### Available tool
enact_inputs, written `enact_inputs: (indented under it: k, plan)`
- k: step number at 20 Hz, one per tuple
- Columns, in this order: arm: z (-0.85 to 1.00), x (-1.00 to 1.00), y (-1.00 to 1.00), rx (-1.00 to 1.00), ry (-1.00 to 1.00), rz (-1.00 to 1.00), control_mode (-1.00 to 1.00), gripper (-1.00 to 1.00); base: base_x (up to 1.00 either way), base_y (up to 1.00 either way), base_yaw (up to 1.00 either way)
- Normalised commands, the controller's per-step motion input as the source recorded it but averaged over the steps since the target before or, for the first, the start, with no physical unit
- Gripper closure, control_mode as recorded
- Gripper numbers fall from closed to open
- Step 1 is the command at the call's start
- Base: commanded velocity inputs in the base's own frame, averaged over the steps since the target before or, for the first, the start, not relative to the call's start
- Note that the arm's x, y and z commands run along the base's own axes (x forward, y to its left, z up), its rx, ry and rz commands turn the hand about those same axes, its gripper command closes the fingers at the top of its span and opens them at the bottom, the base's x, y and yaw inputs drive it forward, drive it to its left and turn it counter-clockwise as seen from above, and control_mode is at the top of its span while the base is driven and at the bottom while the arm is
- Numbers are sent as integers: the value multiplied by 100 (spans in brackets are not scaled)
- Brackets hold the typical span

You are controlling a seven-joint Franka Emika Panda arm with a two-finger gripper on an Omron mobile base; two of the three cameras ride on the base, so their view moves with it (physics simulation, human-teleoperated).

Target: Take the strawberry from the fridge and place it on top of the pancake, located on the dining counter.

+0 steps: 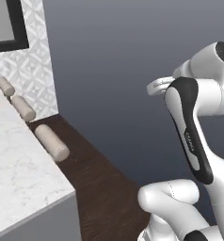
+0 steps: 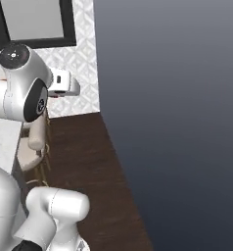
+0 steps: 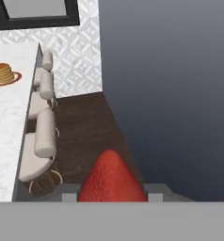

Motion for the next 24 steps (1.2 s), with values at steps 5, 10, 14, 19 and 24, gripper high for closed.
enact_inputs:
  k: [5, 10, 14, 19, 24]
  plan:
    - [0, 0, 0, 0, 0, 0, 100, 100, 100, -48, 47]
    - [0, 0, 0, 0, 0, 0, 100, 100, 100, -40, 50]
    - [0, 0, 0, 0, 0, 0, 100, 100, 100, -30, 54]
    - [0, 0, 0, 0, 0, 0, 100, 100, 100, -34, 53]
    - [0, 0, 0, 0, 0, 0, 100, 100, 100, -35, 54]
